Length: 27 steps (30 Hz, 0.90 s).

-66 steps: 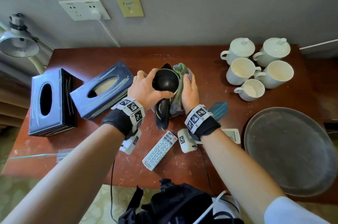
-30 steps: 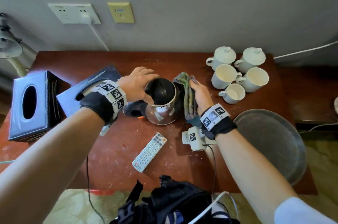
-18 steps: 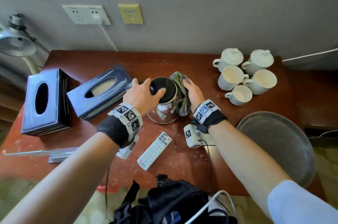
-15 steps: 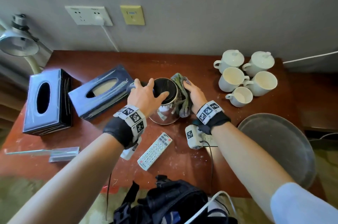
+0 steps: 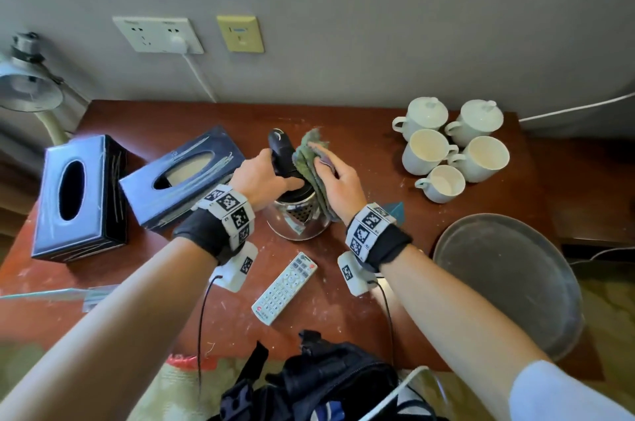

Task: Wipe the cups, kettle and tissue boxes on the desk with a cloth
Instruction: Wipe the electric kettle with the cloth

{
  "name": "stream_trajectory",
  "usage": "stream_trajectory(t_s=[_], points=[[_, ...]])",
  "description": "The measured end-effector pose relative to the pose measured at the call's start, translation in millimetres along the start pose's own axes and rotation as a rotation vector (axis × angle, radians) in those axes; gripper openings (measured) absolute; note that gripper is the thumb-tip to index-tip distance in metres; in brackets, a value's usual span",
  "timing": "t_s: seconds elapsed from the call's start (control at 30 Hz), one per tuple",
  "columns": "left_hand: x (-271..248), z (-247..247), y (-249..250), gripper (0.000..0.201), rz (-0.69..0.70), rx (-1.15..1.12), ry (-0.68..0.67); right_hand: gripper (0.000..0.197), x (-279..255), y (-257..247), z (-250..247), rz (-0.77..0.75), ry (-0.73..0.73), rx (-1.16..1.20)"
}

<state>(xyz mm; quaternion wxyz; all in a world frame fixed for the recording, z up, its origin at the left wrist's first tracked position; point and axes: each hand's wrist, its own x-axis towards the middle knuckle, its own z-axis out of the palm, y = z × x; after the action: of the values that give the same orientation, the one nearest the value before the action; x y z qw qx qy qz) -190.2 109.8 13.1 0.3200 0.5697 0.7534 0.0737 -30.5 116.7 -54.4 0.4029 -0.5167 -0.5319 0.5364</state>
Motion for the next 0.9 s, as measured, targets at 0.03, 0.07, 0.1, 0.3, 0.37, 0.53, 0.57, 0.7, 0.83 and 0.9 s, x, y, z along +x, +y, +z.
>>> stream_trajectory(t_s=[0.03, 0.07, 0.1, 0.3, 0.37, 0.53, 0.57, 0.7, 0.83, 0.9], points=[[0, 0, -2, 0.066, 0.003, 0.002, 0.006, 0.038, 2, -1, 4, 0.026, -0.001, 0.02], [1, 1, -3, 0.062, 0.006, -0.002, 0.009, 0.042, 4, -1, 7, 0.074, 0.022, 0.052], [2, 1, -3, 0.06, 0.012, -0.004, 0.009, 0.047, 6, 1, 8, 0.129, 0.053, 0.08], [0, 4, -7, 0.062, 0.05, -0.03, 0.033, 0.049, 30, 29, 5, 0.466, 0.133, 0.123], [0, 5, -8, 0.062, 0.05, -0.052, 0.039, 0.049, 36, 37, 5, 0.513, 0.131, 0.162], [6, 3, -10, 0.066, 0.072, -0.06, -0.001, 0.034, 5, 7, 9, 0.159, 0.155, 0.129], [7, 3, -10, 0.067, 0.087, -0.044, -0.023, 0.033, -4, 3, 11, 0.081, 0.119, 0.071], [12, 0, -10, 0.071, 0.108, -0.052, -0.085, 0.038, -11, 9, 10, 0.059, 0.103, 0.026], [14, -1, -11, 0.072, 0.107, -0.077, -0.104, 0.041, 16, 6, -2, 0.322, 0.141, 0.076], [16, -2, -8, 0.075, 0.121, -0.094, -0.129, 0.042, 19, 8, -6, 0.379, 0.151, 0.031]])
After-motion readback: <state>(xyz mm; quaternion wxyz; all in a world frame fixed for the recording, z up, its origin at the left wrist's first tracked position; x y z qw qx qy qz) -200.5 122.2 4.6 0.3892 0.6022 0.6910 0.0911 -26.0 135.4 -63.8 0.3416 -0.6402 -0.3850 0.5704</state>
